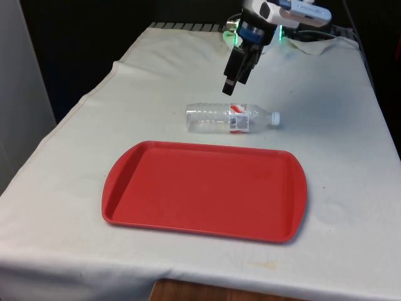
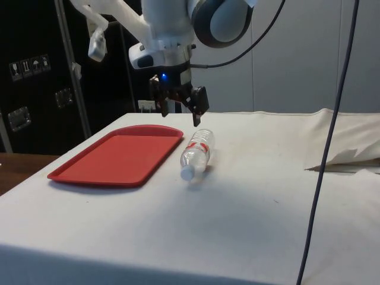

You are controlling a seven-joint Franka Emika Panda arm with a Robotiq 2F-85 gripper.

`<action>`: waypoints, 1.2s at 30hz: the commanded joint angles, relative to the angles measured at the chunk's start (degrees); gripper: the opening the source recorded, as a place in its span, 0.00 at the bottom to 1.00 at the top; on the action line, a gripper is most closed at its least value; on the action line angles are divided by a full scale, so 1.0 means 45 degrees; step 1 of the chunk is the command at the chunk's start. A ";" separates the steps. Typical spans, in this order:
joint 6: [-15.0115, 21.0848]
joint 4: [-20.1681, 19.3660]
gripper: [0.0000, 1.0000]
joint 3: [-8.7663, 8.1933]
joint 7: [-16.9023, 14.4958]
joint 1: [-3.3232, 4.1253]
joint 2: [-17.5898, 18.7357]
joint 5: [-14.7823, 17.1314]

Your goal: Place the bottle upright on the tray.

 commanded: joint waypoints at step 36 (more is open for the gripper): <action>-0.0573 -0.0216 1.00 0.0242 -0.2445 0.0064 0.0140 -0.0777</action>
